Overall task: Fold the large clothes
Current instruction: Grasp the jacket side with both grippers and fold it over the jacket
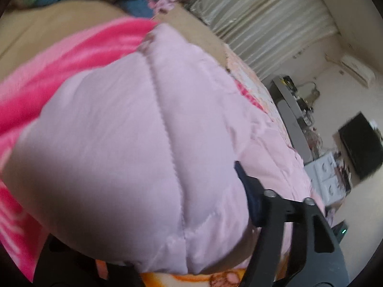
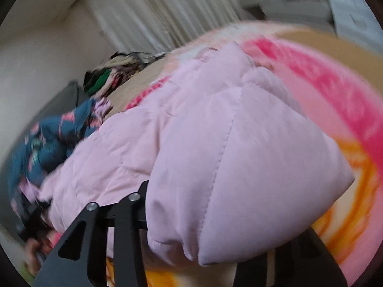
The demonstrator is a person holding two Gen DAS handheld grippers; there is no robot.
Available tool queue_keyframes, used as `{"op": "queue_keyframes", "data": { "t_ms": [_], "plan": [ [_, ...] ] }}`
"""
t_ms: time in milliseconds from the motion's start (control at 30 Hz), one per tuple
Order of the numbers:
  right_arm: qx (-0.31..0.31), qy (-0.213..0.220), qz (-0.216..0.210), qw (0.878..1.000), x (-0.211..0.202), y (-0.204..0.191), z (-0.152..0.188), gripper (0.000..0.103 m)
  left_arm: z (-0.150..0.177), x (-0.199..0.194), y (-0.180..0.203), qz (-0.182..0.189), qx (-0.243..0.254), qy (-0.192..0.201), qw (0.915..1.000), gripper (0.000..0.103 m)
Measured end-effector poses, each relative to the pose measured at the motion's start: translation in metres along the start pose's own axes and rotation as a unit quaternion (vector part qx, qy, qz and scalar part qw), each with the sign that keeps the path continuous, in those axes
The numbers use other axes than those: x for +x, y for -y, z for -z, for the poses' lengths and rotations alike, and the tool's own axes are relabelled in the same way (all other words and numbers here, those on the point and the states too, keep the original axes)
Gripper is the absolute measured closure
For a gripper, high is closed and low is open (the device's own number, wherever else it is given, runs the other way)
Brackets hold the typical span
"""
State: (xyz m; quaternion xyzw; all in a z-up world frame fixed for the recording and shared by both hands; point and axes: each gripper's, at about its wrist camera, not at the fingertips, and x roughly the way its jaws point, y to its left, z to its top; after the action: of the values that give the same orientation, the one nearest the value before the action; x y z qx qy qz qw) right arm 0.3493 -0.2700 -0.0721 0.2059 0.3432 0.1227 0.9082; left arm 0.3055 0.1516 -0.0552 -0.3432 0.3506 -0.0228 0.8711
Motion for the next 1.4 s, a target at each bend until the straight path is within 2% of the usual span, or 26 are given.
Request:
{"op": "queue_keyframes", "data": {
  "t_ms": [100, 233, 533, 867, 1400],
  "plan": [
    [-0.060, 0.017, 0.013, 0.998, -0.012, -0.022, -0.003, 0.069, -0.002, -0.007, 0.009, -0.006, 0.029, 0.006, 0.9995, 0.057],
    [-0.124, 0.042, 0.020, 0.991, -0.031, -0.048, -0.003, 0.071, -0.001, -0.024, 0.022, -0.014, 0.062, 0.021, 0.9977, 0.060],
    [-0.203, 0.068, 0.008, 0.977, -0.082, -0.079, 0.010, 0.071, 0.015, -0.068, 0.039, -0.013, 0.098, 0.047, 0.9940, 0.061],
    [-0.215, 0.063, 0.010, 0.975, -0.130, -0.084, 0.037, 0.071, 0.046, -0.109, 0.043, -0.017, 0.126, 0.054, 0.9905, 0.061],
    [-0.214, 0.048, 0.028, 0.975, -0.159, -0.086, 0.085, 0.071, 0.082, -0.133, 0.026, -0.041, 0.149, 0.046, 0.9869, 0.061]
  ]
}}
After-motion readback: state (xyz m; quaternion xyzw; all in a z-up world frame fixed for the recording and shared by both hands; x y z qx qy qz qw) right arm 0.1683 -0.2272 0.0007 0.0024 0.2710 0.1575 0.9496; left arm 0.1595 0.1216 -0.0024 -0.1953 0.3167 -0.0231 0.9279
